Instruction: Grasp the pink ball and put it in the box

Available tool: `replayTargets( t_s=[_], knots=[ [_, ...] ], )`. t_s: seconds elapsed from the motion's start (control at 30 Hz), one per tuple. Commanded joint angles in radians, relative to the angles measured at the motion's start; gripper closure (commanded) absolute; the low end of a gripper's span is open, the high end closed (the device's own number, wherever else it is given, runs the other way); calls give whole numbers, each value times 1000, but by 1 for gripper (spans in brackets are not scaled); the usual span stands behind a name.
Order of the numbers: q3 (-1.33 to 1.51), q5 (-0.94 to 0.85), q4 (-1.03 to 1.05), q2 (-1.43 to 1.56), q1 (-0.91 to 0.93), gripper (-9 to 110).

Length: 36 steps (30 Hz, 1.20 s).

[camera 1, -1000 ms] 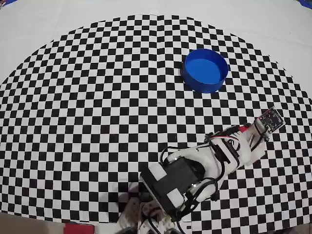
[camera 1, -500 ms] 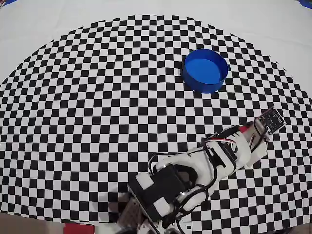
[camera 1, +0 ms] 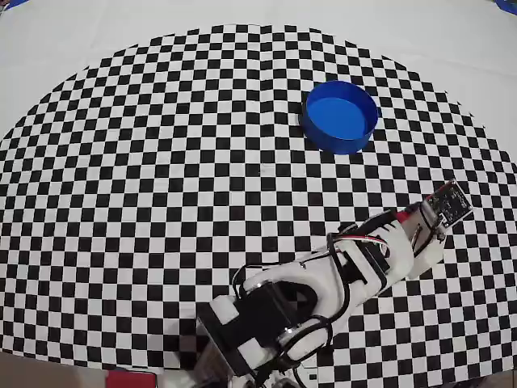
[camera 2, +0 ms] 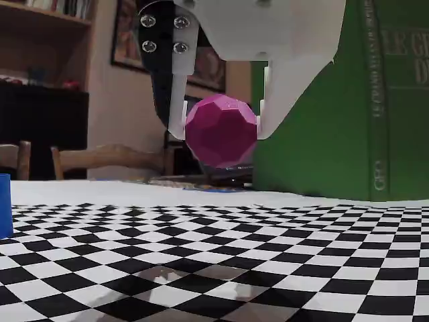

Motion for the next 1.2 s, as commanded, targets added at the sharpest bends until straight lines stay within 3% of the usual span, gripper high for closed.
replayTargets(
  t_s=[0.0, 1.17],
  knots=[
    [-2, -9, -6, 49, 11, 101],
    [-12, -12, -5, 69, -250, 101]
  ],
)
